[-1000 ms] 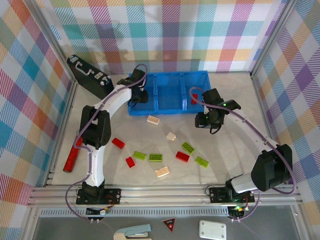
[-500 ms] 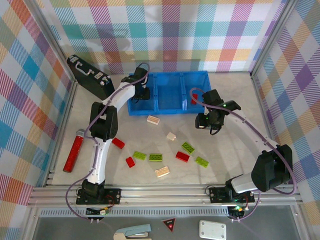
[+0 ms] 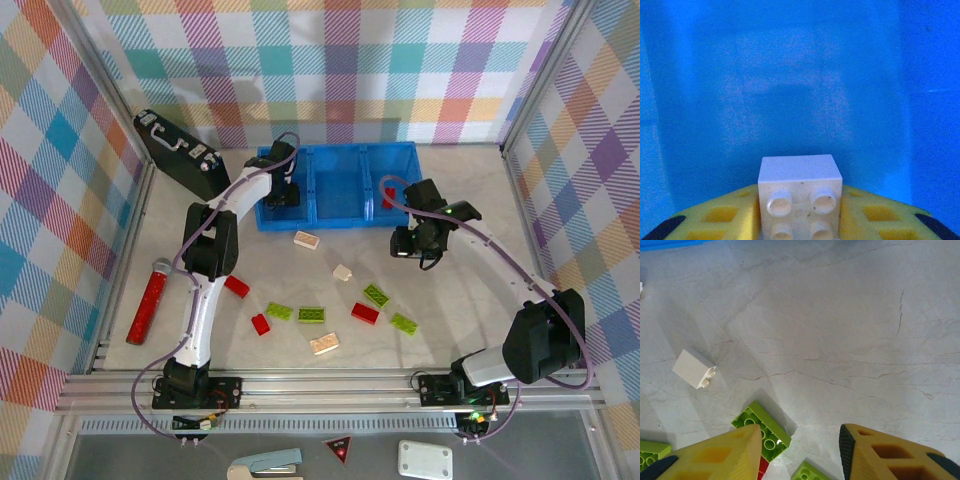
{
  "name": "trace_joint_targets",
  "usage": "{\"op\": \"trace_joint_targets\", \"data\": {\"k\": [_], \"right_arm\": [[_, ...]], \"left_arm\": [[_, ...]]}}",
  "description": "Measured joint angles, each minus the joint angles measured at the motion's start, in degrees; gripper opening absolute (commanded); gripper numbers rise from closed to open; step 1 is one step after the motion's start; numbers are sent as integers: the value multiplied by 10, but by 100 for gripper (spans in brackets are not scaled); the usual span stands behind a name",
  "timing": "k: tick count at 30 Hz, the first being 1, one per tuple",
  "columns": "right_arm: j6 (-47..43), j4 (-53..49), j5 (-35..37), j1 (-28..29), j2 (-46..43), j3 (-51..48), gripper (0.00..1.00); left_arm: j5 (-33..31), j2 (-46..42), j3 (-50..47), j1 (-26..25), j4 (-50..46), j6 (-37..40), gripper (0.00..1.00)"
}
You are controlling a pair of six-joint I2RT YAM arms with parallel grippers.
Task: Sort the legos into containers by color
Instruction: Place the lego in the container, then pick up the lego from the center of the table.
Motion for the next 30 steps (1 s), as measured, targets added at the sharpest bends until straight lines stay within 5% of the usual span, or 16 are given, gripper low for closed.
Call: {"op": "trace_joint_targets", "data": {"k": [17, 30], "right_arm": [[0, 0, -4, 11, -9, 0, 47], [0, 1, -13, 44, 14, 10, 47]], "left_arm": [[16, -12, 0, 0, -15, 0, 43], [16, -141, -52, 1, -29, 1, 43]]}}
